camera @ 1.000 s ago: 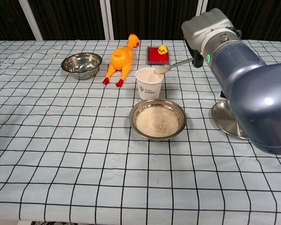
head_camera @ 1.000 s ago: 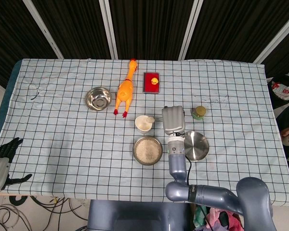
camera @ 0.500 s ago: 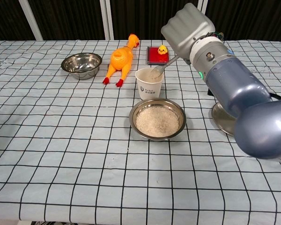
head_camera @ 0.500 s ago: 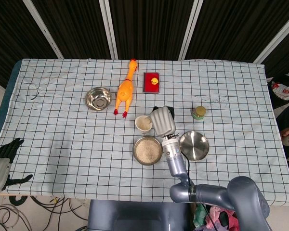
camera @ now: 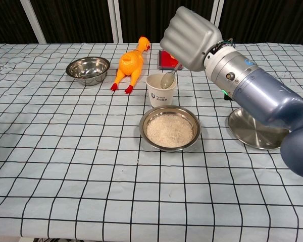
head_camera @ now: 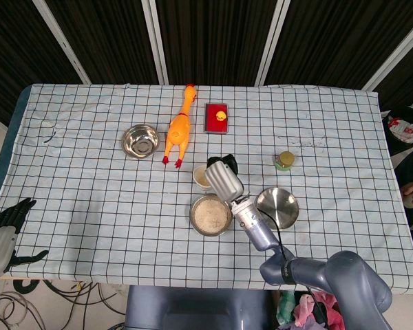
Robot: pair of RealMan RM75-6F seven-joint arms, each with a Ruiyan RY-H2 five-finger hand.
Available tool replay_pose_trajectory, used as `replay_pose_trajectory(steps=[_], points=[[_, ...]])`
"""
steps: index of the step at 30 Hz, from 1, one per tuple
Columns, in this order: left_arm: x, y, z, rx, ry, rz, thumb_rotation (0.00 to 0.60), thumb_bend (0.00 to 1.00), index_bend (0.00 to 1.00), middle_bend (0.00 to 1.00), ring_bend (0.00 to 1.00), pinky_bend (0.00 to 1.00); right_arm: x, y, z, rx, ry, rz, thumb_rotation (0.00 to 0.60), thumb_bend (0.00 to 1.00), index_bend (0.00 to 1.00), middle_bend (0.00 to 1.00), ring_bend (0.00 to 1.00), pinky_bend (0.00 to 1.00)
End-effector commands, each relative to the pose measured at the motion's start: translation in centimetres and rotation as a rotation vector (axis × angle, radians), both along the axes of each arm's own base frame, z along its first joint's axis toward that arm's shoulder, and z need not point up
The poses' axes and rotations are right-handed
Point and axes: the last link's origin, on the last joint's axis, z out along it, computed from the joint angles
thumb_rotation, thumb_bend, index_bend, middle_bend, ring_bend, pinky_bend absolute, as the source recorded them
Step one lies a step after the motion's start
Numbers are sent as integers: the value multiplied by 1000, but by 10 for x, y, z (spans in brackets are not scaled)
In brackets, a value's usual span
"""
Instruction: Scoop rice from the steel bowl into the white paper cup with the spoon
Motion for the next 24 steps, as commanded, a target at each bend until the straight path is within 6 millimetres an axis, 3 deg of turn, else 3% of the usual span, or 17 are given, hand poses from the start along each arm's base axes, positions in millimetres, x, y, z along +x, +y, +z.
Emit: replay_pose_trajectory(steps=[1, 8, 15, 19, 24], points=[[0, 0, 0, 1, -1, 0, 600, 7, 0, 0, 0, 0, -2, 1, 2, 4, -5, -1, 600, 414, 608, 1000, 1000, 1000], [-1, 1, 0, 1, 0, 3, 600, 7, 0, 0, 0, 0, 7, 4, 12, 3, -154, -61, 600, 415, 608, 1000, 1000, 1000], [0, 1, 1, 8, 2, 1, 600, 7, 0, 0, 0, 0, 6, 20, 39, 9, -375, -170, 600, 415, 608, 1000, 1000, 1000], [0, -1, 0, 11, 5, -4, 600, 7, 0, 0, 0, 0, -20, 37, 60, 28, -442, -255, 600, 415, 607, 1000, 1000, 1000], [0, -2, 0, 17, 10, -10, 600, 8, 0, 0, 0, 0, -68, 62, 80, 40, -477, -401, 600, 414, 607, 1000, 1000, 1000]])
